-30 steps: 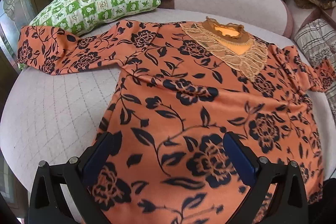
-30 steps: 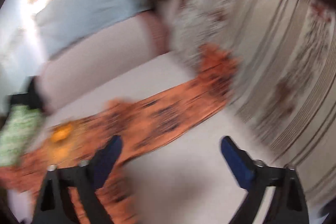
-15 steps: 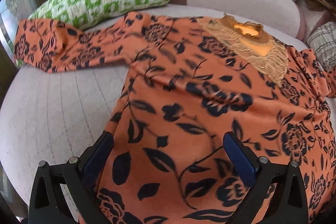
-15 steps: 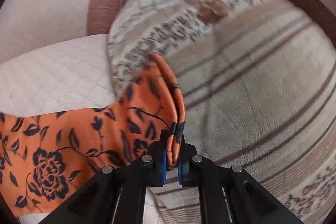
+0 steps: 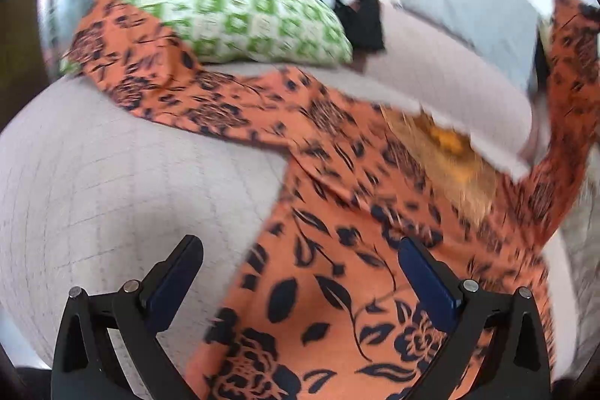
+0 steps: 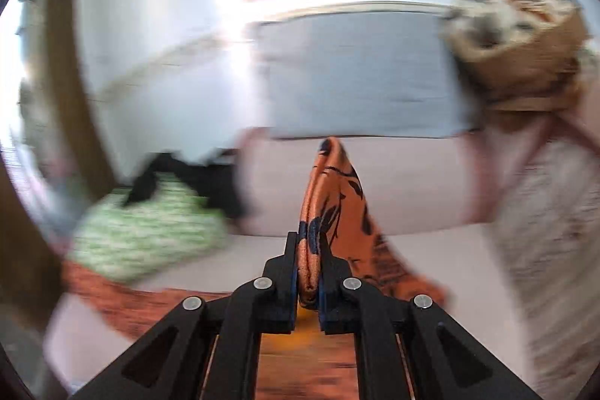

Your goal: Fold small clothes

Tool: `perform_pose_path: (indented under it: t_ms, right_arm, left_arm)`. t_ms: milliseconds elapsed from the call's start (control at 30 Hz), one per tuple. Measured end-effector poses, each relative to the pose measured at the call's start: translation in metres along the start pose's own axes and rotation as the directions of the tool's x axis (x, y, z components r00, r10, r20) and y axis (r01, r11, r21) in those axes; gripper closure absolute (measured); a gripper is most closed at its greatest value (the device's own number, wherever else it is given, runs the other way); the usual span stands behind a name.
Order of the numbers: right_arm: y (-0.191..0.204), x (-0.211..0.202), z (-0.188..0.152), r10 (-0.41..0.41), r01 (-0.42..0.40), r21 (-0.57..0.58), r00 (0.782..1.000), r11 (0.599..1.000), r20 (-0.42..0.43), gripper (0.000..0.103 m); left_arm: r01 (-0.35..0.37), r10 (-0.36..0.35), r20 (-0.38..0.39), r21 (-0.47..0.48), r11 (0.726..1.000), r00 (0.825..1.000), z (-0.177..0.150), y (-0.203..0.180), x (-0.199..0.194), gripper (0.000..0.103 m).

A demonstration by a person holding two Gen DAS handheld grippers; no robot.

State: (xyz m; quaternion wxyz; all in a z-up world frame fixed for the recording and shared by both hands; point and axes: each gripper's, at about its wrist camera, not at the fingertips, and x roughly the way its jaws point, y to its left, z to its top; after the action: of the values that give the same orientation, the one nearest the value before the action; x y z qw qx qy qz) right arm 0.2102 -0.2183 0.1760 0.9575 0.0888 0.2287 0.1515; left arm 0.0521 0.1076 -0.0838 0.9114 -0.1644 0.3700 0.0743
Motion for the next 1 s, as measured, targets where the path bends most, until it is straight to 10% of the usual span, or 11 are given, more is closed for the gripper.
perform_pose_path:
  t_ms: [167, 267, 367, 433, 700, 767, 833, 1000]
  right_arm:
    - [0.083, 0.072, -0.067, 0.108, -0.103, 0.055, 0.99, 0.993, -0.094, 0.092]
    - [0.094, 0.147, -0.136, 0.149, -0.127, 0.096, 0.946, 0.987, -0.287, 0.088]
    - [0.089, 0.205, -0.212, 0.151, -0.104, 0.122, 0.856, 0.987, -0.494, 0.033]
    - [0.07, 0.207, -0.242, 0.187, -0.095, 0.195, 0.827, 0.976, -0.531, 0.029]
    - [-0.015, 0.15, -0.199, 0.158, -0.081, 0.214, 0.914, 0.973, -0.373, 0.018]
    - [-0.061, 0.162, -0.211, 0.073, 0.039, 0.257, 0.908, 0.966, -0.413, 0.017]
    - [-0.101, 0.183, -0.238, -0.002, 0.182, 0.282, 0.842, 0.942, -0.54, 0.018]
    - [-0.097, 0.147, -0.231, 0.052, 0.075, 0.279, 0.906, 0.957, -0.421, 0.02]
  left_arm:
    - [0.073, -0.077, -0.106, -0.046, 0.996, 0.991, 0.003, 0.017, 0.017, 0.0]
    - [0.117, -0.129, -0.2, -0.068, 0.991, 0.971, -0.001, 0.021, 0.031, 0.0]
    - [0.138, -0.151, -0.18, -0.079, 0.987, 0.972, 0.001, 0.022, 0.025, 0.0]
    - [0.159, -0.175, -0.162, -0.105, 0.982, 0.971, 0.004, 0.025, 0.022, 0.0]
    - [0.197, -0.21, -0.113, -0.117, 0.973, 0.971, 0.017, 0.027, 0.016, 0.0]
    - [0.23, -0.242, -0.058, -0.157, 0.96, 0.969, 0.027, 0.037, 0.005, 0.0]
    - [0.255, -0.261, -0.008, -0.2, 0.946, 0.965, 0.039, 0.052, -0.001, 0.0]
    - [0.317, -0.299, 0.107, -0.348, 0.882, 0.948, 0.103, 0.133, 0.006, 0.0]
